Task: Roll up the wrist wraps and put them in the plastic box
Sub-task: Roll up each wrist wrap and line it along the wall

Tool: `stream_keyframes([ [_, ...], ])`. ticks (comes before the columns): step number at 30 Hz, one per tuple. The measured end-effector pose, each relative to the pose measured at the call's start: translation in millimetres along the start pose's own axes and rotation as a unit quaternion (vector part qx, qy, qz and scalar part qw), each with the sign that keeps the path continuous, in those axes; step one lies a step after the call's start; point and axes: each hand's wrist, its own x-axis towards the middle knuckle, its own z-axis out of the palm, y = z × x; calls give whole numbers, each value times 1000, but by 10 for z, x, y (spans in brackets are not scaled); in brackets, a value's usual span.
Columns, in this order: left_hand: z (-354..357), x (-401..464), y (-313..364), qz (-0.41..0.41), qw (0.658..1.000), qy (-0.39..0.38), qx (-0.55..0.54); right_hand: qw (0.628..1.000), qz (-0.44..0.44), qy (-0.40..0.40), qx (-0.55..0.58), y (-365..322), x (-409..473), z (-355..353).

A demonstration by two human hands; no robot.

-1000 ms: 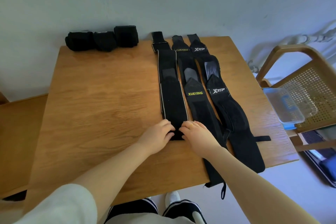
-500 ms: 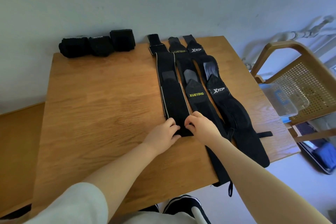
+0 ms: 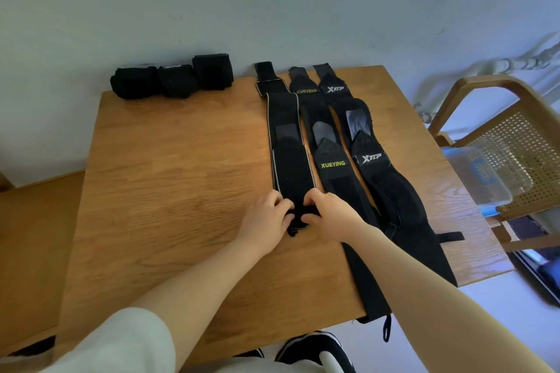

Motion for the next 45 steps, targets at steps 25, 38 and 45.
stream_keyframes([
  [25,-271,346,65,-31,993,-102,58,934,-227,71,-267,163,128,20],
  [38,-255,383,-34,-54,995,-86,3,992,-71,89,45,77,326,-59],
  [45,-273,728,9,-150,986,-58,-40,995,18,100,4,-55,480,-167],
])
